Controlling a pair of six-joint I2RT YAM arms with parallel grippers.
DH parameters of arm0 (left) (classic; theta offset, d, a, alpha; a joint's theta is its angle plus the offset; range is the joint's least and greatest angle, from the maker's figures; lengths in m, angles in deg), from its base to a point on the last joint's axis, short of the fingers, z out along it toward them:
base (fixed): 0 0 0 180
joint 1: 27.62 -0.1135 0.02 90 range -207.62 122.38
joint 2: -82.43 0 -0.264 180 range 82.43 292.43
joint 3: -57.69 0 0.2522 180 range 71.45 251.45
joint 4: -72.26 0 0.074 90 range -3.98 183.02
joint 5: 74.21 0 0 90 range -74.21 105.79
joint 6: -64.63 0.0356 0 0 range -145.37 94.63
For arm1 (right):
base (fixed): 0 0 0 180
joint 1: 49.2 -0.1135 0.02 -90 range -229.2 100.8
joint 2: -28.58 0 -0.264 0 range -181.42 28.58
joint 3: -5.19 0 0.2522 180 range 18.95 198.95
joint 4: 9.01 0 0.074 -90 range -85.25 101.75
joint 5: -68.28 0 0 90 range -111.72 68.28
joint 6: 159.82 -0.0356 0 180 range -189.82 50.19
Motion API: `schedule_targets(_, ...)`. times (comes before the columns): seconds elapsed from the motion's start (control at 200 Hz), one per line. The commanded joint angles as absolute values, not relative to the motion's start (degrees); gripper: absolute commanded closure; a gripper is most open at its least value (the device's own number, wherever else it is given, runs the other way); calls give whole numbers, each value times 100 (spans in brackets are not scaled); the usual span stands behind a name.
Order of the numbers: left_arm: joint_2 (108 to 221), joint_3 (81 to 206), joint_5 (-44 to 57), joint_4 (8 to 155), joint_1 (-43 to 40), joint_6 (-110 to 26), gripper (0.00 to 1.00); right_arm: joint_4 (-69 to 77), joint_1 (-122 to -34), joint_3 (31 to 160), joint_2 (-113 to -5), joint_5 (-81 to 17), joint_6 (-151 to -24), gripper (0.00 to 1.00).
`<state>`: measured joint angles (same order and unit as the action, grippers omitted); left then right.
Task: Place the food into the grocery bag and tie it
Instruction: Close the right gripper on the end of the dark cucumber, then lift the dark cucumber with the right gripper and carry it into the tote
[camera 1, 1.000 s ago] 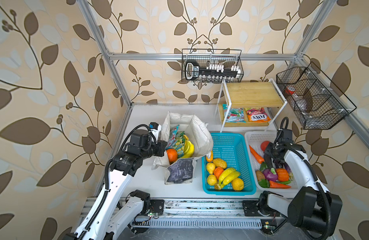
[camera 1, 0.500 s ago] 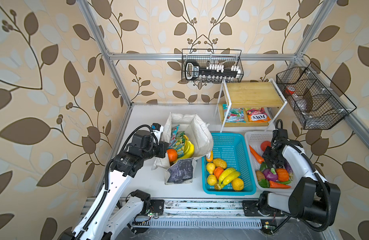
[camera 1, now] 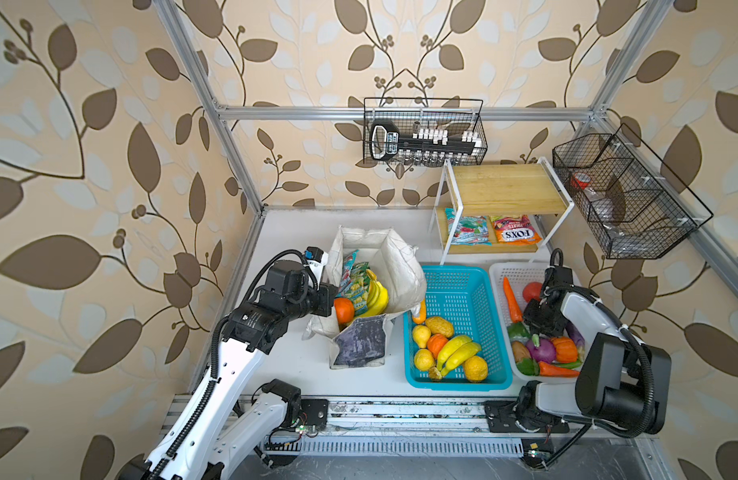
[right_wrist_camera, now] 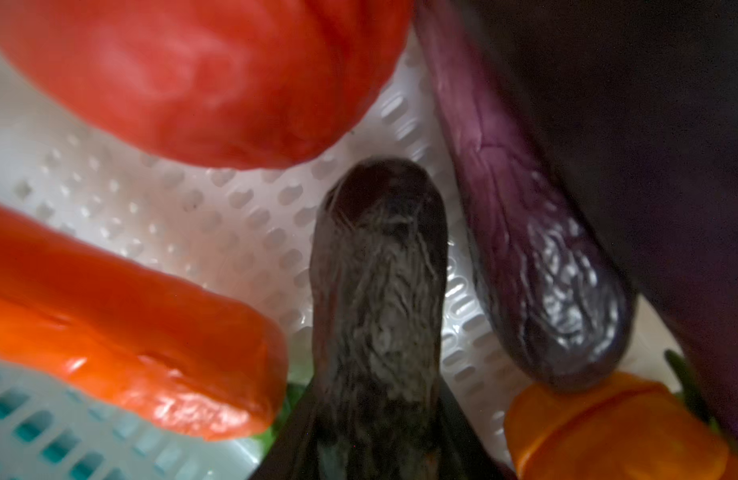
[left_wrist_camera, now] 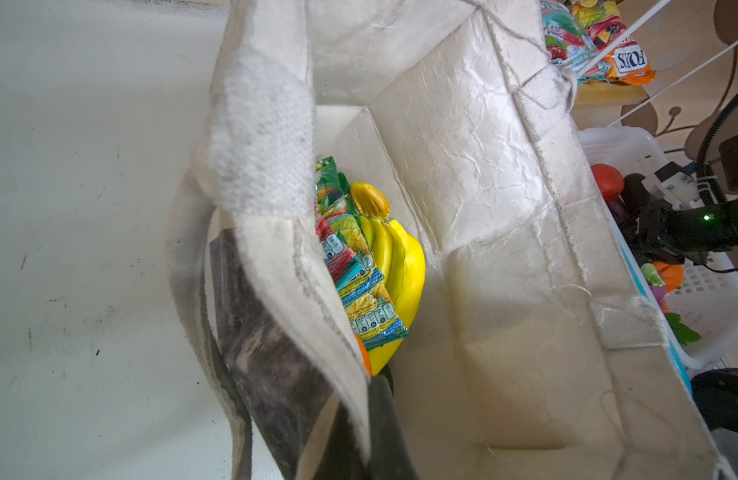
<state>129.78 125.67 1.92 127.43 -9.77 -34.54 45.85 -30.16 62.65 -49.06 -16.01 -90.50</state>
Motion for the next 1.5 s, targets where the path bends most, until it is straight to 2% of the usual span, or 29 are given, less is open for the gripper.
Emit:
schedule_targets(0.0, 12978, 12700, 80, 12794, -899, -3368, 100, 4433, -2992, 6217, -4808, -1849, -8971, 70)
schedule_targets(0.085, 12975, 12689, 153, 12794, -899, -3357, 100, 4417, -2987, 6243, -4750, -1948, -8913, 71)
schedule_targets(0.175, 12996, 12674, 203, 12787, -899, -3347, 100, 4403, -2987, 6236, -4578, -2063, -8923, 78)
schedule_targets(0.605, 12987, 12628, 321, 12718, -899, -3348, 100, 4266, -3054, 6338, -3024, -2928, -9162, 79)
schedule_targets(1.0, 13177, 12622, 329, 12663, -907, -3337, 100, 3897, -4039, 6442, -1969, -2987, -9638, 81)
schedule_targets(1.255, 13285, 12673, 195, 12542, -1029, -3315, 100, 3527, -5562, 6645, -1341, -2555, -10011, 82)
schedule_targets(1.495, 13150, 12578, -212, 12324, -1423, -3373, 100, 2865, -7624, 7369, -2240, -1741, -10359, 82)
